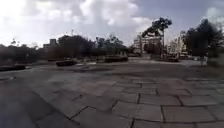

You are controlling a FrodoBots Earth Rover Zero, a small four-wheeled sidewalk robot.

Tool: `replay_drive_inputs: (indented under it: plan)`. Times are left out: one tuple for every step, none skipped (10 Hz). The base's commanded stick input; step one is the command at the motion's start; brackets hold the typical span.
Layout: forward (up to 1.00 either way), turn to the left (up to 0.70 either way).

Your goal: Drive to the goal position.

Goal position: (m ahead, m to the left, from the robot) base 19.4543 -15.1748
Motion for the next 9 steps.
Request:
replay_drive_inputs:
  plan:
    - [0.70,0.00]
    - [0.70,0.00]
    - [0.70,0.00]
    - [0.70,0.00]
    - [0.70,0.00]
    - [0.70,0.00]
    - [0.70,0.00]
    - [0.70,0.00]
    - [0.70,0.00]
